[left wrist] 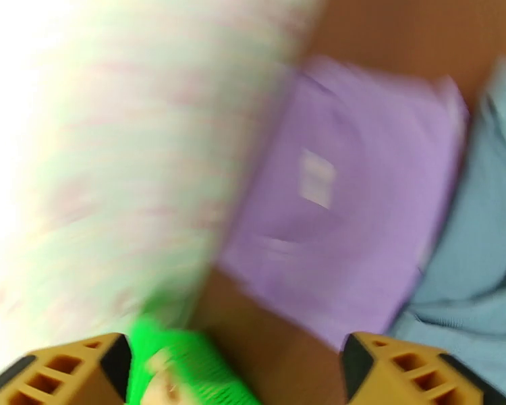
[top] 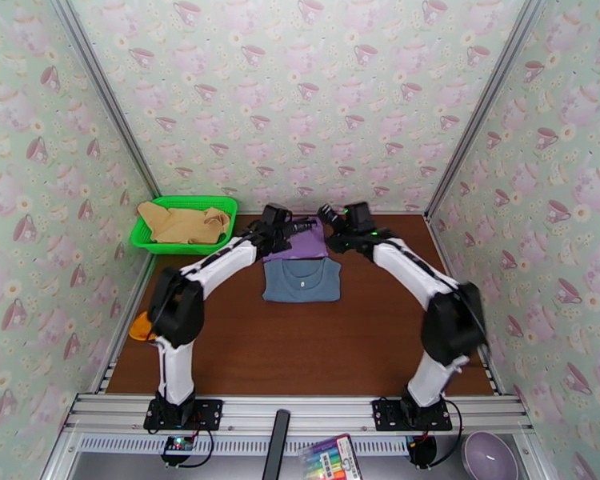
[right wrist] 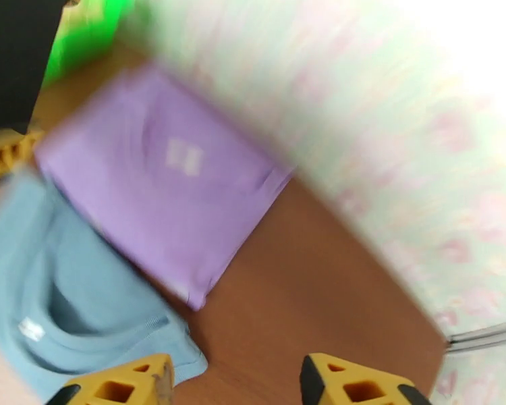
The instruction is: Fold and stack the mixed laundry pile
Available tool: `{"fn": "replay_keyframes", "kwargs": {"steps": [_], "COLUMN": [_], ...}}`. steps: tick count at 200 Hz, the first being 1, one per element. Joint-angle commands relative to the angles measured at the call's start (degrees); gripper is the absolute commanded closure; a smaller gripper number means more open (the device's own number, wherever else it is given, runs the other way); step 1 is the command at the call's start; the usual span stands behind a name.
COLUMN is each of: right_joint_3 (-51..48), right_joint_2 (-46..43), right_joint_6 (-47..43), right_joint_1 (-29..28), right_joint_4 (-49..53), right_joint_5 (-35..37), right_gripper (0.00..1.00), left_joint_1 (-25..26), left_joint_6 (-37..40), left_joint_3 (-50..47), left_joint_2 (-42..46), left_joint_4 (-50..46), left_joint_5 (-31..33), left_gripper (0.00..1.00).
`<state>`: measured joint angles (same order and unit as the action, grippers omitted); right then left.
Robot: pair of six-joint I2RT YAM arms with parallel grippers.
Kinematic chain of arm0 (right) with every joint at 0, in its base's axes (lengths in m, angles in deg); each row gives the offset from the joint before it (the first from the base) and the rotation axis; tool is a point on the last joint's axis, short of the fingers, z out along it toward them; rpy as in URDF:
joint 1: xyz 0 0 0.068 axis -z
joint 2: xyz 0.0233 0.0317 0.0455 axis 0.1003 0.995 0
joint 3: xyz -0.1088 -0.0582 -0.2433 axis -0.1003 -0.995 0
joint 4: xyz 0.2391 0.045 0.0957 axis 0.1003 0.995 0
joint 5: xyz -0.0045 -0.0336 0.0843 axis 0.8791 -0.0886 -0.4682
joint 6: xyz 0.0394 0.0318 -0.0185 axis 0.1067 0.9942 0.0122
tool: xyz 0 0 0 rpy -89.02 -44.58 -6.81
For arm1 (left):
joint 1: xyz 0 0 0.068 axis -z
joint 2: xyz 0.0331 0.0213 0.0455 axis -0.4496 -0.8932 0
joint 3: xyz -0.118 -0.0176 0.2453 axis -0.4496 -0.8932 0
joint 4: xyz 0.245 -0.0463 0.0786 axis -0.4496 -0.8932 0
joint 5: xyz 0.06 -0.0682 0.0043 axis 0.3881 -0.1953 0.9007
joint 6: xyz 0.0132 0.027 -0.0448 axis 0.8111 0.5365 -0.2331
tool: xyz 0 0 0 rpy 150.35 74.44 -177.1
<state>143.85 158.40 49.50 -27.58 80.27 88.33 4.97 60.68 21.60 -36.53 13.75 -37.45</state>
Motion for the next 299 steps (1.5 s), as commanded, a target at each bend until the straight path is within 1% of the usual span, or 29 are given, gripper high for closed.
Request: {"fn": "replay_keyframes", "kwargs": {"steps": [1,15,24,30,38,50,58,65,81,102,125,158,195,219,241,257,260,266,272,282,299], "right_joint_3": [2.7,2.7,0.5,-1.7,-4.4,-7.8,-9.1,-9.8,-10.7,-10.4,-9.9,-10.4,-12.1,-13.9,-15.8,-16.5,-16.7,-16.9,-17.0,-17.4,-17.7], "right_joint_2": [-0.2,2.0,2.6,2.6,2.8,3.5,4.3,5.3,8.0,12.1,15.7,18.8,21.0,22.2,22.9,23.3,23.3,23.4,23.4,23.5,23.6], "right_joint_6": [13.4,16.7,20.2,23.0,26.5,31.7,34.3,36.1,39.2,41.4,42.7,44.5,46.5,48.0,49.2,49.7,49.7,49.7,49.8,50.0,50.3], "right_joint_1": [0.0,0.0,0.0,0.0,-0.1,-0.1,-0.1,-0.1,0.0,-0.1,0.0,-0.1,-0.1,-0.1,-0.4,-0.6,-0.7,-0.8,-0.8,-0.9,-1.1], "right_joint_4": [15.0,20.8,20.1,18.5,16.3,12.9,11.7,10.6,8.5,6.6,5.6,3.5,0.1,-2.8,-5.3,-6.1,-6.2,-6.5,-6.6,-6.9,-7.3], "right_joint_5": [-3.6,-8.5,-10.0,-10.5,-10.8,-9.6,-8.7,-8.2,-7.4,-7.5,-6.9,-6.5,-8.1,-10.5,-11.8,-12.3,-12.3,-12.3,-12.3,-12.4,-12.7], "right_gripper": [0.40,0.44,0.44,0.43,0.41,0.38,0.37,0.36,0.35,0.34,0.33,0.32,0.32,0.35,0.37,0.40,0.41,0.42,0.43,0.48,0.61], "left_joint_1": [0.5,-0.1,-1.2,-2.1,-3.5,-5.5,-6.4,-6.8,-7.3,-8.1,-8.7,-8.9,-8.9,-8.6,-7.4,-6.6,-6.4,-6.1,-5.9,-5.4,-4.6], "left_joint_6": [-22.1,-33.1,-40.1,-44.5,-49.5,-55.3,-58.0,-59.6,-61.1,-61.4,-62.0,-62.3,-62.1,-62.4,-62.8,-63.1,-63.2,-63.4,-63.6,-63.9,-64.4], "left_joint_3": [0.3,0.6,-1.2,-3.1,-6.3,-11.7,-14.9,-17.1,-19.0,-17.2,-15.4,-14.6,-14.1,-13.9,-13.4,-12.9,-12.8,-12.6,-12.4,-12.0,-11.5], "left_joint_2": [8.3,9.7,10.2,10.7,11.0,11.1,10.8,10.2,7.6,2.4,-2.1,-6.4,-10.2,-13.0,-15.3,-16.5,-16.7,-17.0,-17.4,-18.1,-18.8], "left_joint_4": [-9.3,-21.3,-25.6,-27.3,-27.8,-25.8,-23.6,-21.8,-20.3,-21.9,-22.8,-21.1,-19.5,-17.7,-16.3,-15.6,-15.5,-15.2,-15.1,-14.7,-14.3], "left_joint_5": [5.8,0.8,-3.8,-8.0,-14.1,-22.9,-27.2,-29.2,-29.9,-28.6,-27.4,-29.3,-31.2,-34.2,-34.4,-34.4,-35.7,-36.3,-36.7,-37.5,-38.6], "left_gripper": [0.09,0.11,0.13,0.15,0.16,0.18,0.20,0.21,0.23,0.25,0.25,0.25,0.26,0.33,0.35,0.39,0.41,0.42,0.45,0.50,0.65]}}
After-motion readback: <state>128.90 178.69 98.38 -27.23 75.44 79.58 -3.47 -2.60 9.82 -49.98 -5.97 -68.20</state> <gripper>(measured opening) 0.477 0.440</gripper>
